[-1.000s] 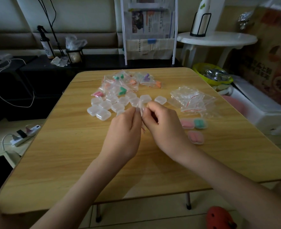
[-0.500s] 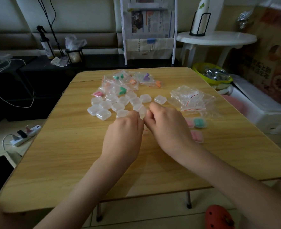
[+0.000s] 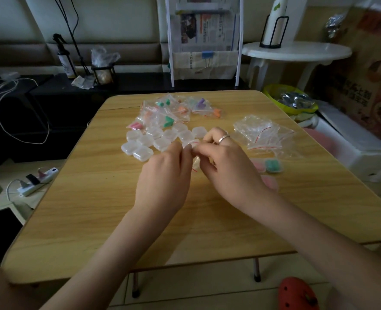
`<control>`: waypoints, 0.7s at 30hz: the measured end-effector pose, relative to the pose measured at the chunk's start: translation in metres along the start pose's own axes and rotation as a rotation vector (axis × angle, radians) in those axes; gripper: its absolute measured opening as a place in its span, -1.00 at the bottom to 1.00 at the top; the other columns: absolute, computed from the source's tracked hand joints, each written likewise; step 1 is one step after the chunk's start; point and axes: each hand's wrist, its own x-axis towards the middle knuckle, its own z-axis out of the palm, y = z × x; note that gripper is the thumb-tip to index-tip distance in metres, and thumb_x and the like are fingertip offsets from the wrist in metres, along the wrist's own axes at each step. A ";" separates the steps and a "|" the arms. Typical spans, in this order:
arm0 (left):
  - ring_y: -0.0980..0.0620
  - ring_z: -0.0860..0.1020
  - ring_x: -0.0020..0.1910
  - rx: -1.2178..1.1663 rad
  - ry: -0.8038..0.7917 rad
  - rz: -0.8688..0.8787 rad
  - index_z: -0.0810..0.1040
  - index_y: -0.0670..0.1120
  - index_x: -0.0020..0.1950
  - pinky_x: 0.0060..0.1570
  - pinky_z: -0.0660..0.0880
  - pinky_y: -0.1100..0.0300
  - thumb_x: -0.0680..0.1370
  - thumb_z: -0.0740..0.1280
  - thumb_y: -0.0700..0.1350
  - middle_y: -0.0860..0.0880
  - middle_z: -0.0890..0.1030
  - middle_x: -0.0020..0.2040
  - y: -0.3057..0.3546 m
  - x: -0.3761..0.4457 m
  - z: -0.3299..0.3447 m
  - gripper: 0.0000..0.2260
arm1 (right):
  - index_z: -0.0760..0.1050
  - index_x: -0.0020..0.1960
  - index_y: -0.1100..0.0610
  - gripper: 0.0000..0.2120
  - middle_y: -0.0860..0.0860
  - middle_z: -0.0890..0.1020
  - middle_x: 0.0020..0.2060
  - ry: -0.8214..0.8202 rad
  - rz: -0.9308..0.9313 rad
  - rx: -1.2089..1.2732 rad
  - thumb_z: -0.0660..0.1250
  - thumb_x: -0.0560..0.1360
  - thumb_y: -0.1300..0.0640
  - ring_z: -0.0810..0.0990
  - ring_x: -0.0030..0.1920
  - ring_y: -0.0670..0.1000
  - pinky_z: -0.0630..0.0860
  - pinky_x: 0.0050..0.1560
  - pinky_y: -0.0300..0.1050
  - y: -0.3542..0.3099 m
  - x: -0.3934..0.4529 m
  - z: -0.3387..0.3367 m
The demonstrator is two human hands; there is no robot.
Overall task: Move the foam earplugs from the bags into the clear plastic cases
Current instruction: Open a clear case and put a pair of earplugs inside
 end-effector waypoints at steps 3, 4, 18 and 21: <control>-0.02 0.30 -0.55 0.021 0.027 0.166 0.29 -0.09 -0.27 -0.55 0.10 0.18 0.62 0.14 0.03 0.06 0.30 -0.50 0.003 -0.002 -0.002 -0.69 | 0.57 -0.12 0.00 -0.77 -0.03 0.38 -0.13 -0.058 0.126 0.133 0.20 0.55 0.24 0.40 -0.28 -0.12 0.42 -0.22 -0.17 0.001 0.002 -0.001; -0.02 0.29 -0.58 0.027 0.026 0.230 0.27 -0.08 -0.25 -0.56 0.09 0.22 0.61 0.12 0.03 0.07 0.28 -0.50 0.005 -0.003 -0.002 -0.71 | 0.50 -0.20 -0.07 -0.73 -0.02 0.39 -0.13 -0.072 0.153 0.196 0.20 0.55 0.24 0.41 -0.26 -0.13 0.37 -0.22 -0.23 0.000 0.002 -0.002; 0.06 0.61 -0.08 -0.799 -0.114 -0.562 0.55 -0.02 -0.04 -0.20 0.56 0.22 0.59 0.26 -0.06 0.01 0.62 -0.08 -0.023 0.022 -0.016 -0.90 | 0.47 0.23 -0.20 -0.57 -0.13 0.58 0.13 -0.156 0.363 0.694 0.36 0.48 0.21 0.59 -0.19 -0.15 0.49 -0.24 -0.34 0.007 0.009 -0.018; 0.05 0.61 -0.19 -1.025 -0.150 -0.635 0.57 -0.15 -0.13 -0.15 0.57 0.21 0.58 0.28 -0.13 -0.02 0.61 -0.26 -0.022 0.025 -0.017 -0.85 | 0.52 0.21 -0.15 -0.66 -0.29 0.55 0.06 -0.191 0.378 0.620 0.20 0.60 0.23 0.61 -0.23 -0.19 0.49 -0.23 -0.32 0.008 0.009 -0.017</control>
